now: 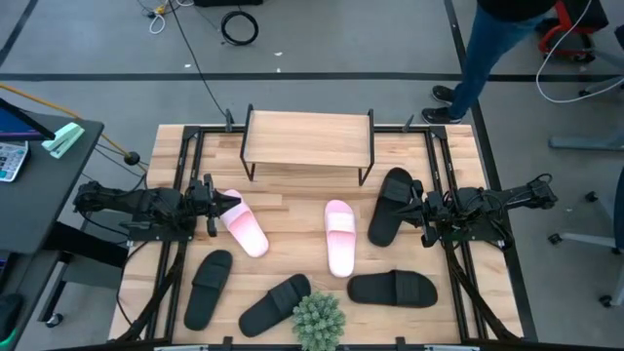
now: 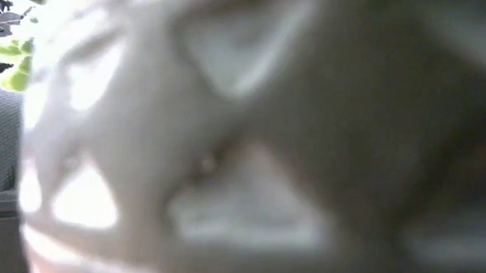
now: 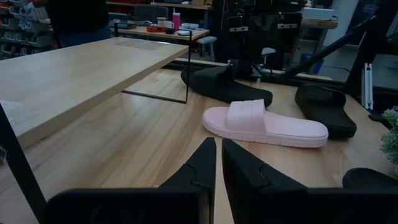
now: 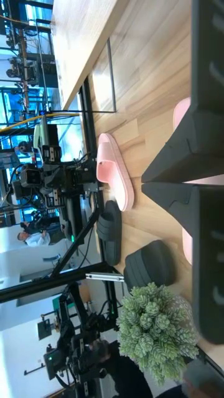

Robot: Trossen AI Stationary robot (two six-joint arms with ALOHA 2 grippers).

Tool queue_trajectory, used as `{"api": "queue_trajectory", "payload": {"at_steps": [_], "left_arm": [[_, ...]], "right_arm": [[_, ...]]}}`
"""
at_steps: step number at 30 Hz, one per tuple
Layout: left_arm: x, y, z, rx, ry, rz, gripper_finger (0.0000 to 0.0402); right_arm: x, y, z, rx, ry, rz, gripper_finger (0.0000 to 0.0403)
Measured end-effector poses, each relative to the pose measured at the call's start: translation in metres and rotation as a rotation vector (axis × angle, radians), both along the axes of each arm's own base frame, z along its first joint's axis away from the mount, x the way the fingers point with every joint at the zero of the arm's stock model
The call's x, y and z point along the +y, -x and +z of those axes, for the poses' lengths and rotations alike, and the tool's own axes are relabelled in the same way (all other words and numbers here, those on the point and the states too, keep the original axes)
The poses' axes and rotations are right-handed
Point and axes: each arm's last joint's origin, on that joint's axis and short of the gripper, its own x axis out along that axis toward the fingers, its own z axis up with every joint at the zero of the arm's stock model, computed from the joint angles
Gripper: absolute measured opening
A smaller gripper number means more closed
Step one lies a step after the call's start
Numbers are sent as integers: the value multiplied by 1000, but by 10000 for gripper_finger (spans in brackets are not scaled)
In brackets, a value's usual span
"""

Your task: Pick and place slides into the shelf

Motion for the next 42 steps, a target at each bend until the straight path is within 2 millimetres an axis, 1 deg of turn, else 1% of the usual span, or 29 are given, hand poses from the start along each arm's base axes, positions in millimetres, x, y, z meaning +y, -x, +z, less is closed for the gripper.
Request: {"api": "queue_trajectory", "payload": {"at_steps": [6,9,12,16,20,22,25,27,30,34,39,42], "left_arm": [[0,-1,10,-114,35,0,33],[0,-1,16,-194,151,3,28],[0,-1,14,-188,227,8,24],[0,-1,9,-143,217,12,24],[0,-1,14,-187,225,13,35],[1,2,23,-226,223,23,43],[3,10,51,-296,156,47,59],[5,16,69,-306,108,50,72],[5,21,93,-232,71,49,96],[4,15,117,-26,58,55,130],[0,-7,145,200,47,70,155],[-4,-24,153,330,59,90,157]], "right_arm": [[0,0,0,0,0,0,14],[0,0,0,-1,0,0,14],[0,0,0,-1,0,0,14],[0,0,0,0,0,0,14],[0,0,0,-1,0,0,14],[0,0,0,-1,0,0,14],[0,0,0,0,0,0,14],[0,0,0,0,0,0,14],[0,0,0,0,0,0,14],[0,0,0,0,0,0,14],[0,0,0,-1,0,0,14],[0,0,0,0,0,0,14]]}}
